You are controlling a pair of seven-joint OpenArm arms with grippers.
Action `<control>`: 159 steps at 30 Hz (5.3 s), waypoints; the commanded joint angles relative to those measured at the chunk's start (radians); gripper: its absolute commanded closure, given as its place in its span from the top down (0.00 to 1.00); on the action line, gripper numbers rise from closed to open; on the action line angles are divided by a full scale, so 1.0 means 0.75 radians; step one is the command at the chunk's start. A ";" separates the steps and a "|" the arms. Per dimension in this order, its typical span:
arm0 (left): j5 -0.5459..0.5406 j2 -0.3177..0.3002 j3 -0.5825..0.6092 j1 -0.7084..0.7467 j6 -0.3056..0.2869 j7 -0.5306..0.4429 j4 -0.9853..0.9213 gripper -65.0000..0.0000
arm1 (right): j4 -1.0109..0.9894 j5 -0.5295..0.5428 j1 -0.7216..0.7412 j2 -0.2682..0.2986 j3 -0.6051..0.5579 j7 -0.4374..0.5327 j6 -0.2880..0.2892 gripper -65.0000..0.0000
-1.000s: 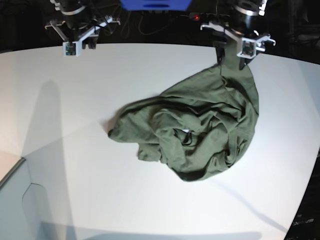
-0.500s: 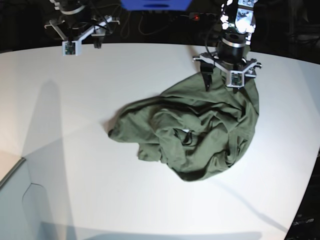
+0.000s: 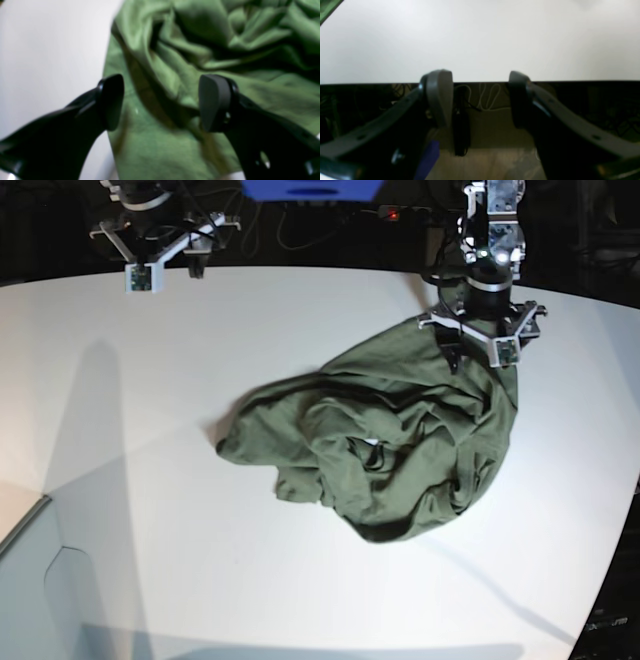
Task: Layout the t-shirt on the table in an organized manner, then fold the t-shirt properly
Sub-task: 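Grasp the shirt fabric with the left gripper and drag it outward, then lift the shirt with the left gripper and shake it out, then move the right gripper toward the shirt while left holds a corner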
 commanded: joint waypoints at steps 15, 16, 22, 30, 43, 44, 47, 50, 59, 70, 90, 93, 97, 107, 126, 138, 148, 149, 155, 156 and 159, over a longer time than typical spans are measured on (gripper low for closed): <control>0.002 0.033 -0.154 -0.056 0.013 -0.040 0.193 0.00 | 0.017 -0.001 -0.007 0.031 0.004 0.024 0.002 0.55; 0.002 0.041 -0.197 -0.054 0.006 -0.040 0.232 0.00 | 0.017 -0.001 -0.007 0.031 0.004 0.024 0.002 0.55; -0.017 0.041 -0.443 -0.065 0.004 -0.040 0.334 0.00 | 0.017 -0.001 -0.007 0.031 0.004 0.024 0.002 0.55; -0.330 -0.133 -0.516 -0.071 0.004 0.093 0.142 0.00 | -0.009 -0.001 0.020 0.029 -0.004 0.024 0.002 0.55; -0.409 -0.163 -0.516 -0.069 0.004 0.095 0.062 0.00 | 0.001 0.001 0.114 0.029 -0.008 0.024 0.002 0.55; -0.409 -0.163 -0.516 -0.069 0.004 0.095 0.064 0.00 | 0.001 0.001 0.130 0.029 -0.008 0.024 0.002 0.55; -0.409 -0.165 -0.516 -0.075 0.004 0.095 0.066 0.00 | 0.001 0.001 0.163 0.029 -0.010 0.024 0.002 0.55; -0.405 -0.188 -0.512 -0.136 0.004 0.095 0.122 0.00 | -0.003 0.001 0.173 0.029 -0.010 0.024 0.002 0.55; -0.403 -0.202 -0.390 -0.507 0.004 0.101 0.324 0.00 | -0.007 -0.001 0.173 0.066 -0.002 0.024 0.002 0.55; -0.401 -0.210 0.073 -1.151 0.006 0.097 -0.161 0.00 | -0.005 -0.001 0.165 0.066 0.004 0.024 0.002 0.55; -0.424 -0.170 0.240 -1.196 0.017 0.101 -0.554 0.49 | -0.007 -0.001 0.208 0.070 -0.006 0.024 0.002 0.55; -0.497 -0.184 0.240 -0.959 0.017 0.101 -0.308 0.49 | -0.007 -0.001 0.214 0.072 -0.008 0.024 0.002 0.55; -0.610 -0.182 0.193 -0.609 0.019 0.216 0.017 0.49 | -0.007 -0.001 0.239 0.072 -0.008 0.024 0.002 0.55; -0.792 -0.096 0.050 -0.044 0.019 0.259 0.255 0.49 | -0.007 -0.001 0.255 0.072 -0.008 0.024 0.002 0.55; -0.947 -0.071 0.253 -0.136 0.010 0.259 -0.083 0.49 | -0.009 -0.001 0.239 0.093 -0.006 0.024 0.002 0.55; -0.982 -0.182 0.216 -0.101 0.017 0.265 -0.007 0.01 | -0.009 -0.001 0.243 0.099 -0.006 0.024 0.002 0.55; -1.103 -0.419 -0.171 -0.081 0.008 0.267 0.117 0.00 | -0.007 0.001 0.321 0.099 -0.096 0.024 0.002 0.55; -1.101 -0.433 -0.193 -0.097 0.006 0.267 0.117 0.00 | -0.007 0.001 0.337 0.099 -0.129 0.024 0.002 0.55; -1.099 -0.556 -0.326 -0.185 0.006 0.267 0.115 0.00 | -0.009 0.001 0.409 0.099 -0.311 0.024 0.002 0.55; -1.099 -0.583 -0.341 -0.200 0.006 0.267 0.113 0.00 | -0.009 0.001 0.421 0.099 -0.341 0.024 0.002 0.55; -1.097 -0.648 -0.353 -0.253 0.006 0.267 0.113 0.00 | -0.042 0.001 0.472 0.099 -0.421 0.024 0.002 0.55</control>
